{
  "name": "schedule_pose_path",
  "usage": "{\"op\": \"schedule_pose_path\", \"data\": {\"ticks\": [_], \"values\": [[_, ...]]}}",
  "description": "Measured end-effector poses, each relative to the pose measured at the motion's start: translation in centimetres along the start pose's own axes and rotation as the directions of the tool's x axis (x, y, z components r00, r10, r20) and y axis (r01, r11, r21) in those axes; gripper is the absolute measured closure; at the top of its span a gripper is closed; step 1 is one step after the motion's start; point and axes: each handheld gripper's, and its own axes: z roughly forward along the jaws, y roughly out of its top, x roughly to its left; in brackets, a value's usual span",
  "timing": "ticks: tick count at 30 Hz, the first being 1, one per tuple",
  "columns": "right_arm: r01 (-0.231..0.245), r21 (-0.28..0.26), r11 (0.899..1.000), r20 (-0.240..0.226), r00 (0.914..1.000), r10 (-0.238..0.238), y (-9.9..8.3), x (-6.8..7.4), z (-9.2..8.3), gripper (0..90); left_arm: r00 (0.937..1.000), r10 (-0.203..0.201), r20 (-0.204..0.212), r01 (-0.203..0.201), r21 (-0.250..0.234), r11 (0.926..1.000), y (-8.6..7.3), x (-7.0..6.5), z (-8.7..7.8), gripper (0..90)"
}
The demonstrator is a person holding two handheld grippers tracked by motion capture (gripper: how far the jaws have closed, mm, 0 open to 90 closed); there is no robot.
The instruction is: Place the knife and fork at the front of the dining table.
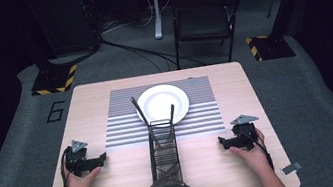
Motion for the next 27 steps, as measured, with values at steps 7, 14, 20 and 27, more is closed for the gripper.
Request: {"op": "schedule_pose_path", "data": {"ticks": [7,14,20,27], "values": [[0.005,0.0,1.0,0.0,1.0,-0.005,0.03,0.03,0.08,4.9,1.0,0.003,0.003,-0.003,0.005,1.0,0.02,0.0,0.0,4.9],[0.004,0.001,1.0,0.002,1.0,-0.004,0.04,0.05,0.09,4.8,1.0,0.003,0.002,-0.003,0.004,1.0,0.01,0.0,0.0,5.0],[-0.005,-0.002,1.0,0.007,1.0,0.005,0.05,0.16,0.1,4.8,1.0,0.003,0.002,-0.003,0.004,1.0,0.02,0.01,0.0,4.9],[-0.014,-0.003,1.0,0.009,0.9999,0.014,0.05,0.22,0.1,5.1,1.0,0.003,0.003,-0.003,0.004,1.0,0.01,0.0,0.0,5.0]]}}
